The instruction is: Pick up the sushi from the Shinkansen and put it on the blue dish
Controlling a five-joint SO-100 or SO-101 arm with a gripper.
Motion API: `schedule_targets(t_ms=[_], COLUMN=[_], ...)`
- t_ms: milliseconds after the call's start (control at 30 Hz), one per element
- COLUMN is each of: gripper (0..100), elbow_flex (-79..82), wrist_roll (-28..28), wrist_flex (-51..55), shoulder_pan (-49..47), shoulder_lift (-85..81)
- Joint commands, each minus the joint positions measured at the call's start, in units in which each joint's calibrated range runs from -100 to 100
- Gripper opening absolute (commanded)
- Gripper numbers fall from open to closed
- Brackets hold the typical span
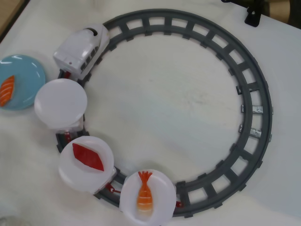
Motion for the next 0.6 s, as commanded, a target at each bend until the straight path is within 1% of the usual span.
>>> schedule_targets(t_ms=[0,233,467,567], gripper=[3,3,3,3], elbow_flex=[1.7,1.7,1.7,1.8], wrist_roll=[0.3,0.0,0.3,0.3], wrist_flex=[4.3,4.6,5.0,4.9], shoulder_pan=[-0.5,-0.6,-4.9,-4.9], shoulder_lift=[-5.4,-4.4,-4.4,-4.4])
